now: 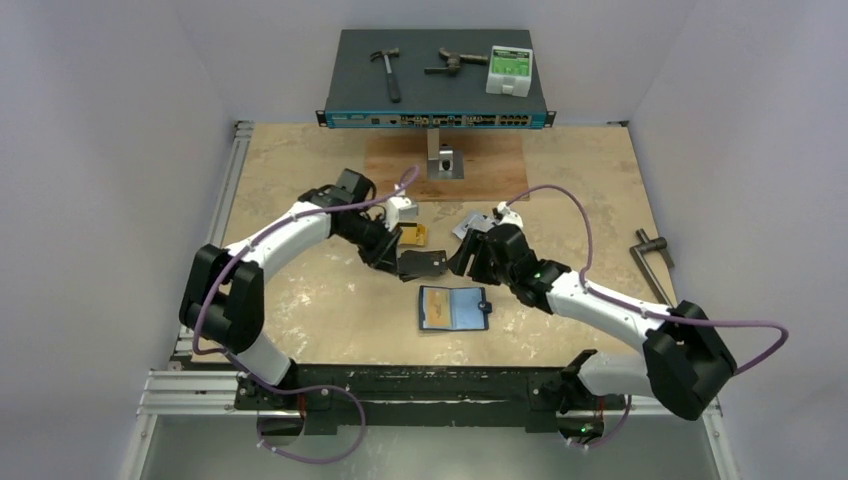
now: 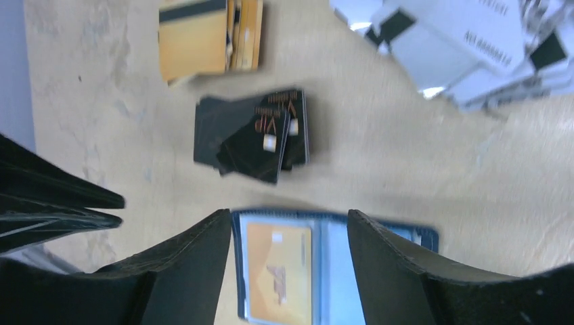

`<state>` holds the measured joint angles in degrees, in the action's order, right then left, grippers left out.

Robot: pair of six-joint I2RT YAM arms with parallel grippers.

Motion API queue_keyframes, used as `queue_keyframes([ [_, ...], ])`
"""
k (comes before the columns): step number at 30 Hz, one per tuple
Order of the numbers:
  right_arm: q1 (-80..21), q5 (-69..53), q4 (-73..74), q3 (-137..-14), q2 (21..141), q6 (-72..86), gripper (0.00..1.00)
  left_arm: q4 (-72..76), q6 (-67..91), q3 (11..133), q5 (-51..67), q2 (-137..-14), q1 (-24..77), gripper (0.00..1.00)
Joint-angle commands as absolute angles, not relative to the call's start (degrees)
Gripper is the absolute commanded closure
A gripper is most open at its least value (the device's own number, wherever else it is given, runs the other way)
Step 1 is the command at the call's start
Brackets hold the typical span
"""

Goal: Put the credit cards into the card holder
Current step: Move the credit card to the center of the board.

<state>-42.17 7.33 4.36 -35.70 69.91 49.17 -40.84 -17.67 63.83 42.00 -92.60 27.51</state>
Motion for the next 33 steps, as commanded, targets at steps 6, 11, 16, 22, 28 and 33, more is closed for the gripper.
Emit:
queue_keyframes([
  [6,-37.58,-1.86,-8.78,-42.71,84.08,44.05,0.33,-36.33,-19.53,68.93,33.78,-92.30,22.50,0.86],
  [11,-37.53,-0.59,-8.93,-44.96,90.07,43.54,0.30,-32.99,-18.56,70.70,29.16,-97.07,22.69,0.90],
  [16,-37.67,2.79,-6.50,-47.22,92.49,41.72,0.27,-34.44,-19.26,72.32,27.27,-98.53,24.19,0.92],
  [22,-39.15,3.57,-6.73,-49.31,95.15,40.72,0.21,-33.44,-18.43,71.57,27.11,-97.69,25.48,0.92],
  [28,-40.33,4.31,-5.79,-49.39,98.23,41.61,0.26,-29.62,-19.11,67.85,25.35,-94.31,26.59,0.85],
  [33,-40.18,5.17,-4.08,-47.03,97.09,42.78,0.30,-28.04,-19.46,66.86,24.04,-93.23,27.64,0.80],
])
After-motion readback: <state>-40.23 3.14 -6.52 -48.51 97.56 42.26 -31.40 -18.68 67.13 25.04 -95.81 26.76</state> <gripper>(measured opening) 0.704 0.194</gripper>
